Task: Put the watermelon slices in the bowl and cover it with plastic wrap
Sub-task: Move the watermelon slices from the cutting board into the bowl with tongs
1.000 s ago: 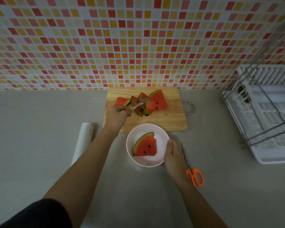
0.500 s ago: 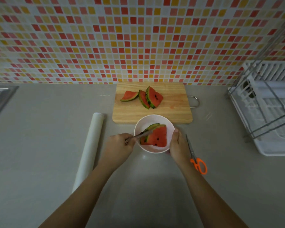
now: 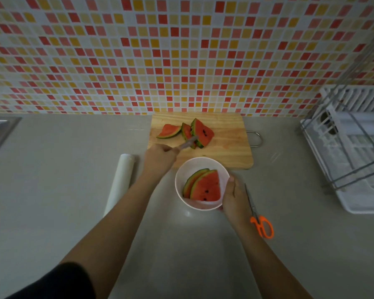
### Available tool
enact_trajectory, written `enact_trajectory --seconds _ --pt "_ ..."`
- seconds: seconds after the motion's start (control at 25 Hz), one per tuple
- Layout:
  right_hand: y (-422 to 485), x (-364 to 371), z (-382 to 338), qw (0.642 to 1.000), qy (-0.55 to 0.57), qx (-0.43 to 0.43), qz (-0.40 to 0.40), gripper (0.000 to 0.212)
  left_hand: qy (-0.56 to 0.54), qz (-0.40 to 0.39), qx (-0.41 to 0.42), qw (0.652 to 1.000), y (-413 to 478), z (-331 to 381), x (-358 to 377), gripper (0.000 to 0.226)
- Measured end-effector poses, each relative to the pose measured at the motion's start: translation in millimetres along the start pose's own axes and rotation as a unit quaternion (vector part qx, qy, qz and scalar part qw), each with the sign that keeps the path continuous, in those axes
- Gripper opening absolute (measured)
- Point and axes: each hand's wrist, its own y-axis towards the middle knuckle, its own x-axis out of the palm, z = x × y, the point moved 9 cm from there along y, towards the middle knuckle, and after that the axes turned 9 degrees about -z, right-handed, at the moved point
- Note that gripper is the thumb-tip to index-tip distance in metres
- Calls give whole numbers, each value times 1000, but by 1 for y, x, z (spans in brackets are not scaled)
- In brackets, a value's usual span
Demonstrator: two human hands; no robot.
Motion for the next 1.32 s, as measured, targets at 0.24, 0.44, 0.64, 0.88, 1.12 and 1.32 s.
enact_trajectory --seconds 0.24,0.44,0.64,0.88,1.12,1.32 --pt "8 5 11 999 -28 19 -12 27 -62 4 -12 998 64 5 24 27" --pt "7 2 12 999 -31 21 -3 28 -196 15 -59 979 70 -14 25 21" --pt "7 6 9 1000 5 1 -14 34 -216 -66 41 973 41 -15 2 24" --pt "7 6 13 1000 -8 14 -13 43 -62 -208 93 972 -13 -32 13 13" --pt "7 3 12 1000 -25 15 5 44 164 -148 232 947 -32 8 13 15" --pt "7 5 14 1000 -16 11 2 42 107 -36 162 980 1 5 -25 22"
